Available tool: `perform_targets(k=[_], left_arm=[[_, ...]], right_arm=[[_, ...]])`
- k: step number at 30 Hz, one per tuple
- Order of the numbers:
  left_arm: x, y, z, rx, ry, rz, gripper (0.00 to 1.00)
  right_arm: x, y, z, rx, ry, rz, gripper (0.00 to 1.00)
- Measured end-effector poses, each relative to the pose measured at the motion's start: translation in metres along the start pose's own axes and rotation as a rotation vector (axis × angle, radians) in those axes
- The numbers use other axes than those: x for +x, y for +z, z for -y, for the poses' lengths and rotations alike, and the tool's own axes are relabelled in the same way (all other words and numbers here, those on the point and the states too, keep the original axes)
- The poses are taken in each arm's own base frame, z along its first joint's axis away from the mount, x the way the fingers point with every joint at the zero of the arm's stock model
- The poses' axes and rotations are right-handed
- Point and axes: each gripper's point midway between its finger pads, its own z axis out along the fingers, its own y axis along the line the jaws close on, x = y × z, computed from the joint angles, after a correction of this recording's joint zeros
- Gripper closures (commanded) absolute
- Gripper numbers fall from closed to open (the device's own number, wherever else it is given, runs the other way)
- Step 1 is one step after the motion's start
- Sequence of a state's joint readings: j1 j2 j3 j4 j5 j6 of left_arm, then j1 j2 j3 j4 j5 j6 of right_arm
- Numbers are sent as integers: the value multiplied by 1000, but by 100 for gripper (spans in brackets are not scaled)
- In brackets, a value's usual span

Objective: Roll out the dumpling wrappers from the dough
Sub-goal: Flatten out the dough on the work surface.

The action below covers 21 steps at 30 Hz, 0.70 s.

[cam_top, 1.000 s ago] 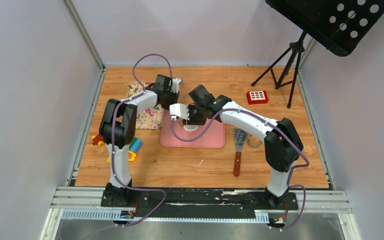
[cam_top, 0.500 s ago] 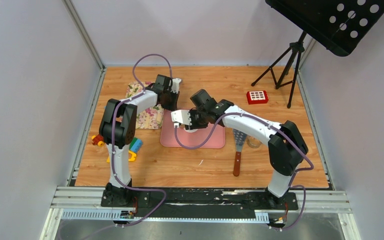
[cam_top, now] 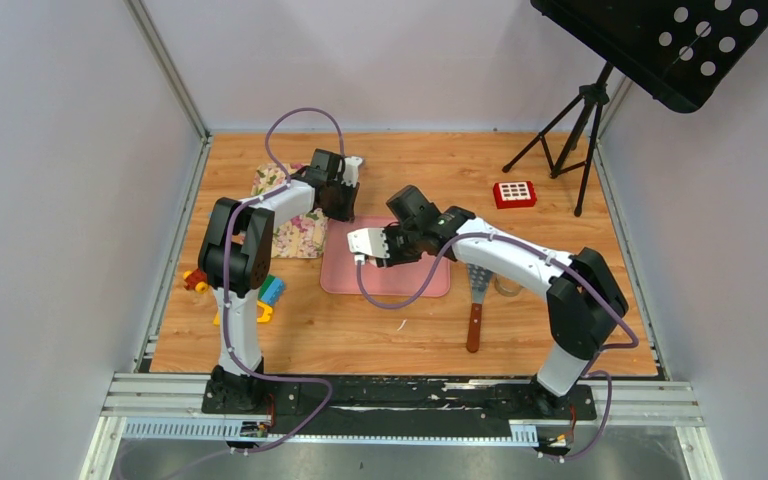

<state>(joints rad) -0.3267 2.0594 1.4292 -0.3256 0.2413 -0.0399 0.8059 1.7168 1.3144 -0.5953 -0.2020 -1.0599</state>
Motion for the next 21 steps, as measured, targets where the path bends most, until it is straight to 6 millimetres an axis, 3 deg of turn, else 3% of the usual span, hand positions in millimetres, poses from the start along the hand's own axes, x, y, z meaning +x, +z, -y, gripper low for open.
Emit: perform_targets(k=[21], left_arm=[[0,0,0,0,0,0,100]], right_arm=[[-2,-2,-10,-18,-41,-7,100]])
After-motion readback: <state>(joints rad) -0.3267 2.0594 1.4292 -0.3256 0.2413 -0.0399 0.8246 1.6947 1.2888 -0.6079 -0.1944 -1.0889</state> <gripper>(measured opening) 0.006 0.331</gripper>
